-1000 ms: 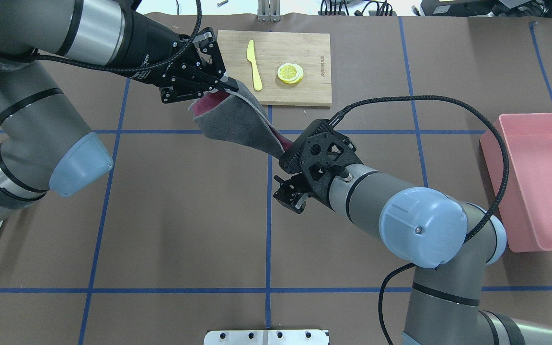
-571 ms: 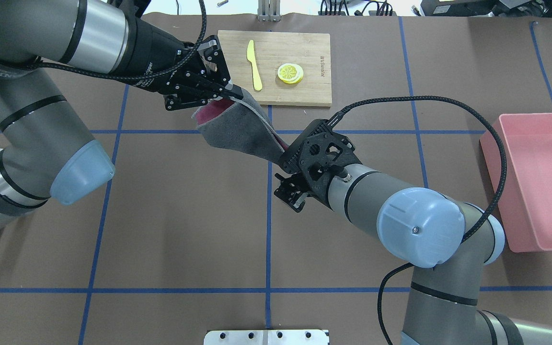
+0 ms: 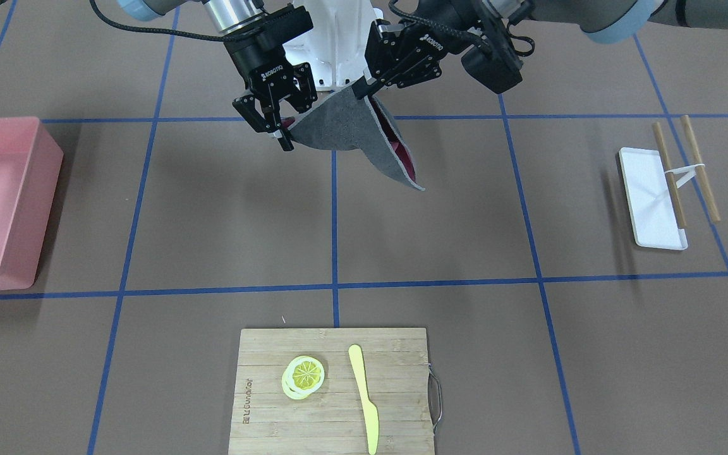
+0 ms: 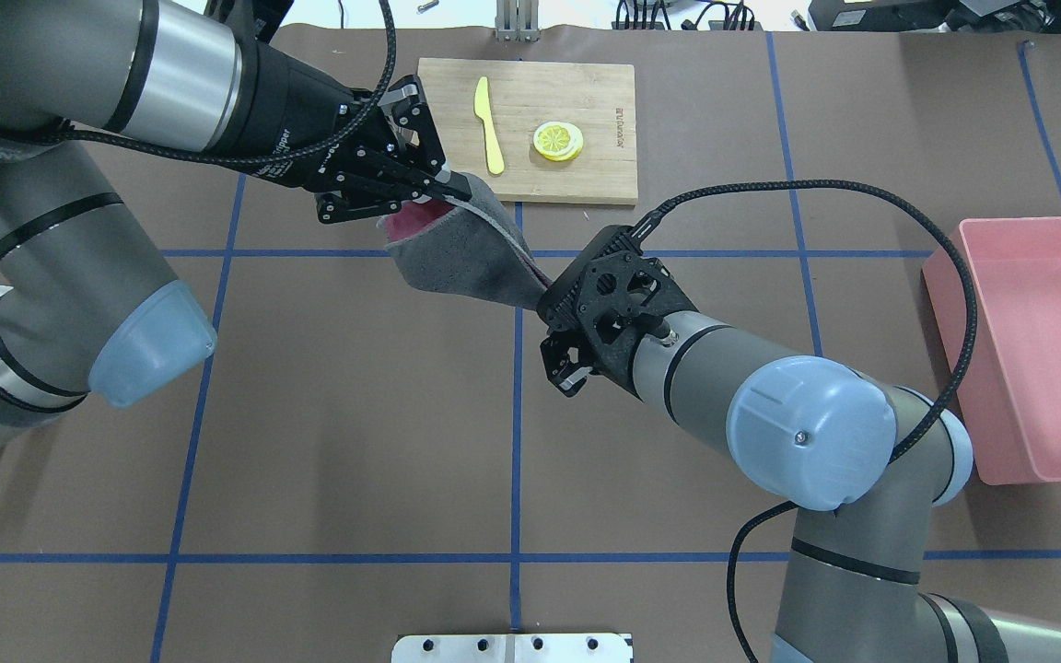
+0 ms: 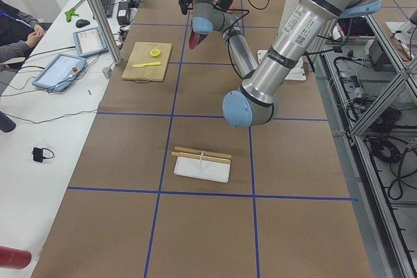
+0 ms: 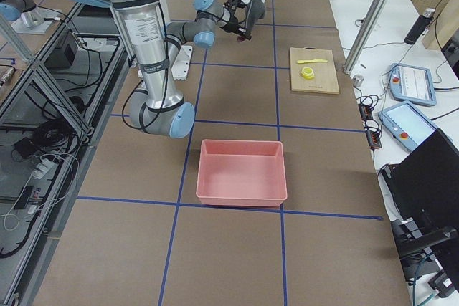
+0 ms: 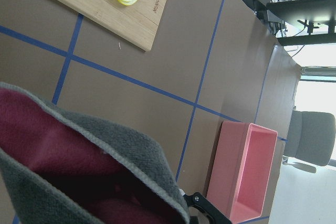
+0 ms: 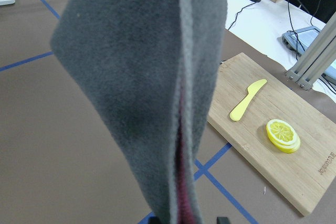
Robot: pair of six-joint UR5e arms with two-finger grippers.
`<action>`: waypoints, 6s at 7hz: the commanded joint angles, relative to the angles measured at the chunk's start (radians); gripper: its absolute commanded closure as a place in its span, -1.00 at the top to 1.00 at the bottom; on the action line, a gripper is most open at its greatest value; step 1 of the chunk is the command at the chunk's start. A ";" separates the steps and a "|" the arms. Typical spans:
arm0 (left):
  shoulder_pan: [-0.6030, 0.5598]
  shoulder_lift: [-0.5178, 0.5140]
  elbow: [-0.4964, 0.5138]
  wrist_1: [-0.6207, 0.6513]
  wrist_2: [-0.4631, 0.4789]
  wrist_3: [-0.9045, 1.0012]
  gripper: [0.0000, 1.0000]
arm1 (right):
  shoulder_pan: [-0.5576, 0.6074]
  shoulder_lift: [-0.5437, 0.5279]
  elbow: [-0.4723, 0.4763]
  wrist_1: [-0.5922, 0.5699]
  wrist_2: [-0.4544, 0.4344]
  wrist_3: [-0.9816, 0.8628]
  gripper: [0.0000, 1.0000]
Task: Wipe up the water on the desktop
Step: 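Close the right gripper on the towel edge below the left gripper, then open the left gripper and withdraw it while the right gripper holds the towel, then lower the towel onto the table surface with the right gripper, then wipe the towel across the table toward the center with the right gripper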
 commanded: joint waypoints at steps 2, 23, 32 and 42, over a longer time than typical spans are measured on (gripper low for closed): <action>0.000 0.003 -0.001 0.000 -0.001 -0.001 -1.00 | 0.005 -0.001 0.009 0.001 0.002 0.010 -1.00; -0.955 0.538 0.361 0.531 0.032 2.225 0.97 | 0.311 -0.041 0.044 -0.601 0.396 0.485 -1.00; -0.955 0.572 0.361 0.485 0.034 2.216 0.97 | 0.054 0.119 -0.205 -0.541 0.357 0.846 -1.00; -0.955 0.569 0.355 0.495 0.028 2.216 0.97 | 0.020 0.049 -0.191 -0.341 0.266 0.978 -1.00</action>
